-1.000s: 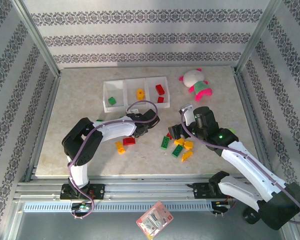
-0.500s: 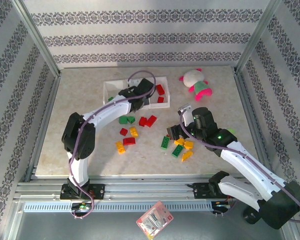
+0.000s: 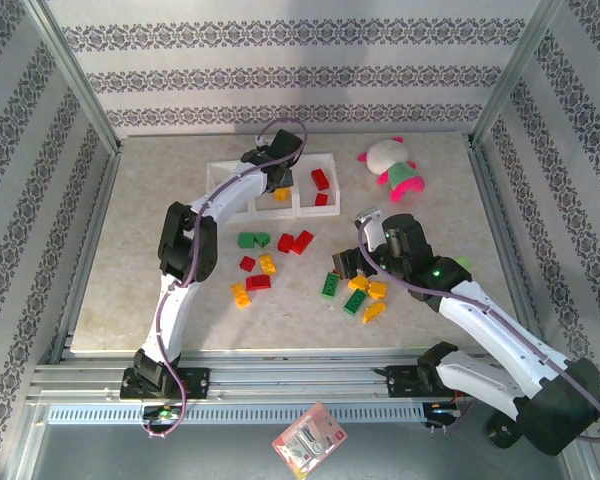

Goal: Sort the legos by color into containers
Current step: Place the lego in the container, then pick up the lego from the bottom-center of the table.

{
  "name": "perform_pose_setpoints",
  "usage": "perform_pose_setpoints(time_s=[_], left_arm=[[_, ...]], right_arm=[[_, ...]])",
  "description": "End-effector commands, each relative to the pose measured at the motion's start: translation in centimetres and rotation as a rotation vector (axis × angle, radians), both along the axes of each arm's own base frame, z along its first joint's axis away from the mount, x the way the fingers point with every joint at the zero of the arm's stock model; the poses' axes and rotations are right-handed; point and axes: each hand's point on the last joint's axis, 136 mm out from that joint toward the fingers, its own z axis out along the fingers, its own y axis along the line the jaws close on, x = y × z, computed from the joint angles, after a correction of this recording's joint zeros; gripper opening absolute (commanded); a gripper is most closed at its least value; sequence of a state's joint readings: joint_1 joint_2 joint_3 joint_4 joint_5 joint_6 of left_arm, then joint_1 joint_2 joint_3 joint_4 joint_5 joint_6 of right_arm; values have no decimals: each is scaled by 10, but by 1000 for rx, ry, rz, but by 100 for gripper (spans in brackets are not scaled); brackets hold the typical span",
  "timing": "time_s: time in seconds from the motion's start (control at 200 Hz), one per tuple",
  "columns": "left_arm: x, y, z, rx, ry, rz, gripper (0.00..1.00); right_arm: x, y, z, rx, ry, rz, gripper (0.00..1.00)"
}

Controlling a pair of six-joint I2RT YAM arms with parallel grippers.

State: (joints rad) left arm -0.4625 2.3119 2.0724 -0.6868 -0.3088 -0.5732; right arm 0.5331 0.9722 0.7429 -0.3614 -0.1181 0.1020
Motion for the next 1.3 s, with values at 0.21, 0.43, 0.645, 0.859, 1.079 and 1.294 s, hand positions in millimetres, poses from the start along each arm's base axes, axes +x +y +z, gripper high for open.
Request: perform_pose_setpoints(time_s=[0.21, 0.43, 0.645, 0.859, 1.079, 1.294], left_arm=[[-7, 3, 19, 5, 23, -41, 66], [-33, 8, 54, -17, -43, -73, 92], [-86, 11, 63, -95, -63, -131, 99], [-147, 49, 57, -120, -63, -46, 99], [-207, 83, 39, -135, -24, 23, 99], [-240, 105, 21, -121, 10, 82, 99]], right_arm=[[1, 6, -6, -5, 4, 2, 95], [-1, 11, -3, 3, 1, 12, 96], [-9, 6, -21, 56, 133, -126, 94], [-23, 10, -58, 36, 272, -330, 94], [-30, 24, -95, 8, 393, -459, 93], [-26, 34, -123, -6, 469, -533, 82]])
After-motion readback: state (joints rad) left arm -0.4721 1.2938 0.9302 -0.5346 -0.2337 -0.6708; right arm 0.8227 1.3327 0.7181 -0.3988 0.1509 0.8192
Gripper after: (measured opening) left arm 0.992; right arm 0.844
